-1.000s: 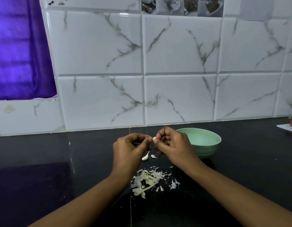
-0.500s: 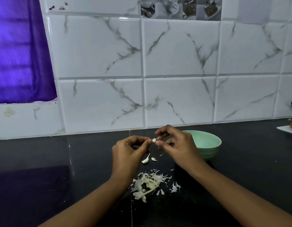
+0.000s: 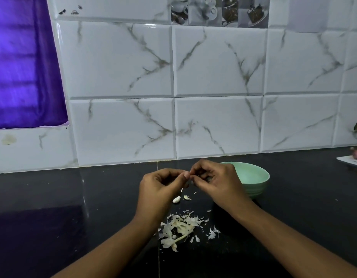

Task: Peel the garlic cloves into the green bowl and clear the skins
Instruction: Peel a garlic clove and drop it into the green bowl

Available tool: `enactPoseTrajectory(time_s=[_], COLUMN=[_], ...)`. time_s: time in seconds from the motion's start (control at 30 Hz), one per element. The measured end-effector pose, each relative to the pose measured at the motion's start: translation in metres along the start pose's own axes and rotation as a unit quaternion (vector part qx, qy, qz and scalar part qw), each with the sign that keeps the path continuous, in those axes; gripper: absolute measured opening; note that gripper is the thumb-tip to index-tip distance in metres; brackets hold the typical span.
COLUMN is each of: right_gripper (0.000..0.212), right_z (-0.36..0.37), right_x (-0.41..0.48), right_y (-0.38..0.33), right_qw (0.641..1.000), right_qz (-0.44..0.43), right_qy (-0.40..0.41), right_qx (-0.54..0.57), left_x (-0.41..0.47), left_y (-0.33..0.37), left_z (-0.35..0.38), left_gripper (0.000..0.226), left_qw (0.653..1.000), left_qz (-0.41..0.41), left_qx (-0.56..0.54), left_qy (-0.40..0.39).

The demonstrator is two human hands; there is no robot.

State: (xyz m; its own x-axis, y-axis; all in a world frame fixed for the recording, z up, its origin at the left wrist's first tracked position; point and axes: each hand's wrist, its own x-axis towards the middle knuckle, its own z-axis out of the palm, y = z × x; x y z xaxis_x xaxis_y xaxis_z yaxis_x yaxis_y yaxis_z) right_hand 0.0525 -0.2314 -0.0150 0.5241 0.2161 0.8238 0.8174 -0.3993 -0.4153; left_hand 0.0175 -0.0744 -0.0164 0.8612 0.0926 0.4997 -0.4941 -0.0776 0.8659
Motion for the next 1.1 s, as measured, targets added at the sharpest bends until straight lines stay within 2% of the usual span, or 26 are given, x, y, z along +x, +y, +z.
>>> enactPoseTrajectory(time_s=[0.1,0.2,0.33,0.43,0.53,0.7,0.8,0.9,1.1], right_gripper=[0.004,0.007,0.007,0.014,0.009,0.003,0.019,0.028,0.017], right_z=[-0.004,-0.007,-0.008,-0.007,-0.003,-0.003,-0.003,0.000,0.002], right_x=[0.001,0.002,0.002,0.001,-0.001,0.000,0.000,0.001,0.002], right_y=[0.002,0.001,-0.001,-0.003,-0.002,0.004,0.003,-0.001,-0.005], right_qw=[0.997,0.990,0.985,0.978,0.971,0.987,0.997,0.991,0.969], right_qz=[-0.042,-0.074,-0.090,-0.105,-0.118,-0.046,0.034,0.122,0.218], right_qy=[-0.052,-0.092,-0.103,-0.095,-0.092,-0.072,-0.051,-0.047,-0.051], right_qx=[-0.025,-0.073,-0.109,-0.152,-0.185,-0.137,-0.057,0.017,0.105], left_x=[0.006,0.011,0.013,0.015,0.016,0.015,0.015,0.014,0.012], left_y=[0.003,0.003,0.002,0.001,0.000,0.000,-0.003,-0.005,-0.009], left_z=[-0.003,-0.007,-0.009,-0.009,-0.008,-0.007,-0.007,-0.005,-0.001], left_gripper=[0.014,0.010,0.019,0.014,0.010,0.010,0.008,0.009,0.011], left_qw=[0.989,0.968,0.958,0.956,0.954,0.957,0.961,0.967,0.981], left_qz=[-0.109,-0.198,-0.223,-0.222,-0.223,-0.207,-0.199,-0.186,-0.132], left_qx=[-0.092,-0.131,-0.150,-0.160,-0.170,-0.188,-0.183,-0.168,-0.137], left_qy=[-0.032,-0.078,-0.100,-0.103,-0.104,-0.079,-0.059,-0.054,-0.035])
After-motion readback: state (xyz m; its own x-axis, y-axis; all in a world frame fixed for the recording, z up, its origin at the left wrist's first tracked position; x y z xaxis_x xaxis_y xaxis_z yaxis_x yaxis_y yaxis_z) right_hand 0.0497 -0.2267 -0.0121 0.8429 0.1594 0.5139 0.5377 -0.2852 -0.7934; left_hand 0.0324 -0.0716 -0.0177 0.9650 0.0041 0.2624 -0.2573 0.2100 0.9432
